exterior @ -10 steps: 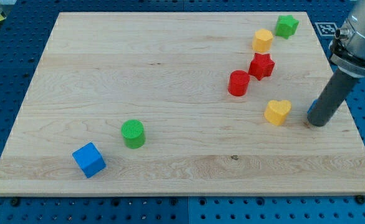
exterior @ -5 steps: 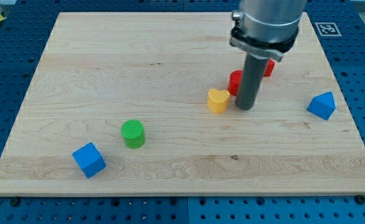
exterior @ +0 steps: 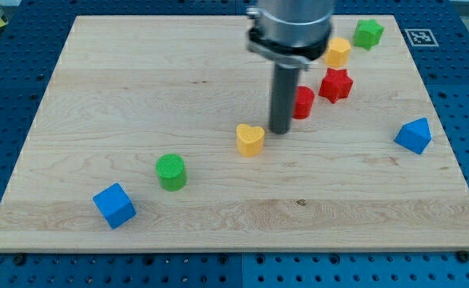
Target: Slide yellow heart to the left side
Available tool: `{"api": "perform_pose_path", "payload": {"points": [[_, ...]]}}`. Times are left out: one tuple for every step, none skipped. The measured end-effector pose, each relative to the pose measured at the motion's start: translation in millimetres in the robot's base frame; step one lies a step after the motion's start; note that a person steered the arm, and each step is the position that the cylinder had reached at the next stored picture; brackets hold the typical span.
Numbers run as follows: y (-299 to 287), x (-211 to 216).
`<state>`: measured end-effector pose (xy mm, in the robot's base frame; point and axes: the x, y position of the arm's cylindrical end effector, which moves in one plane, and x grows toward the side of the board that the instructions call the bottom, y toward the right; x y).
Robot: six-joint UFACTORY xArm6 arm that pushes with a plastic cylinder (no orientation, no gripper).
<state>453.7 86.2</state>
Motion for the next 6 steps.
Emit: {"api": "perform_pose_path", "payload": {"points": [[33,8],[22,20],[-12,27],[-45,33],[-66,35],[-75,35]]}}
